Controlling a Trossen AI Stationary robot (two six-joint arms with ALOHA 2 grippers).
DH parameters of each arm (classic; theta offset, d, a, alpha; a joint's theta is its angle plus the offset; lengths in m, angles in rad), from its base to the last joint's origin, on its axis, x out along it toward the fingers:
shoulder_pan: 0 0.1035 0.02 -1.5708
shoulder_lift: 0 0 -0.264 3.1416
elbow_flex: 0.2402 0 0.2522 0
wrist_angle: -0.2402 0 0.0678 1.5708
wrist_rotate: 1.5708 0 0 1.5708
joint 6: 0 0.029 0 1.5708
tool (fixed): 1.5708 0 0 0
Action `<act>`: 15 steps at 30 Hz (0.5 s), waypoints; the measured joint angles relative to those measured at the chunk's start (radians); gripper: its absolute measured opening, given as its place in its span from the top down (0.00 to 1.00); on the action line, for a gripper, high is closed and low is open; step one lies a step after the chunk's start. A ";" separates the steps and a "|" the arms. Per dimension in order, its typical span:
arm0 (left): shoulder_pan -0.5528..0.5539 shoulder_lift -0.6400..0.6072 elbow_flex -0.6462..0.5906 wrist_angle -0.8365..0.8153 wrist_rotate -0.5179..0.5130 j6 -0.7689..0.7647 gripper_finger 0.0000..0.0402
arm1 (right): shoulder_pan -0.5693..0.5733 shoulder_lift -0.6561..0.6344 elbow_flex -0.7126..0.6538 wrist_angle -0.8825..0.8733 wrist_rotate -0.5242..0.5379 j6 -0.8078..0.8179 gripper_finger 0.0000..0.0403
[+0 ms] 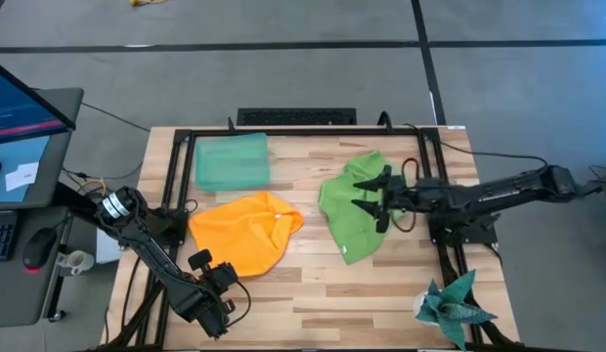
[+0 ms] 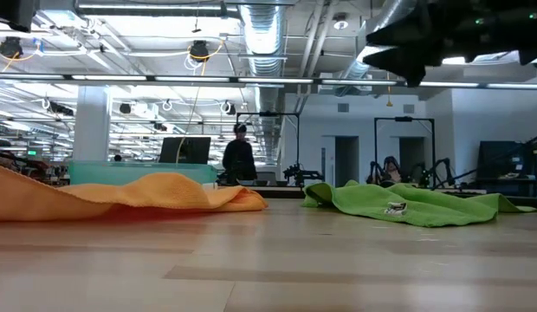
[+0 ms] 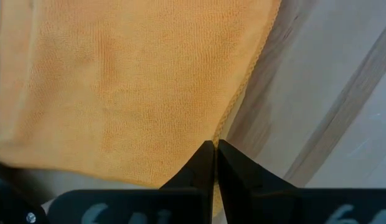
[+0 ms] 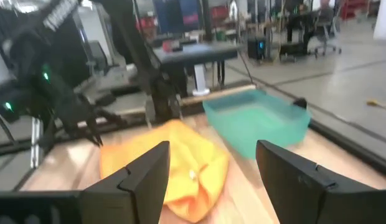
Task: Roll microfiber towels into tight, uniform cylinder then place into a basket
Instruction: Roll the yellow microfiber cloth
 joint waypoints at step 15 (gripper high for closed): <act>0.000 0.000 0.000 0.008 -0.004 0.001 0.99 | 0.074 0.334 0.156 0.000 -0.001 -0.209 0.35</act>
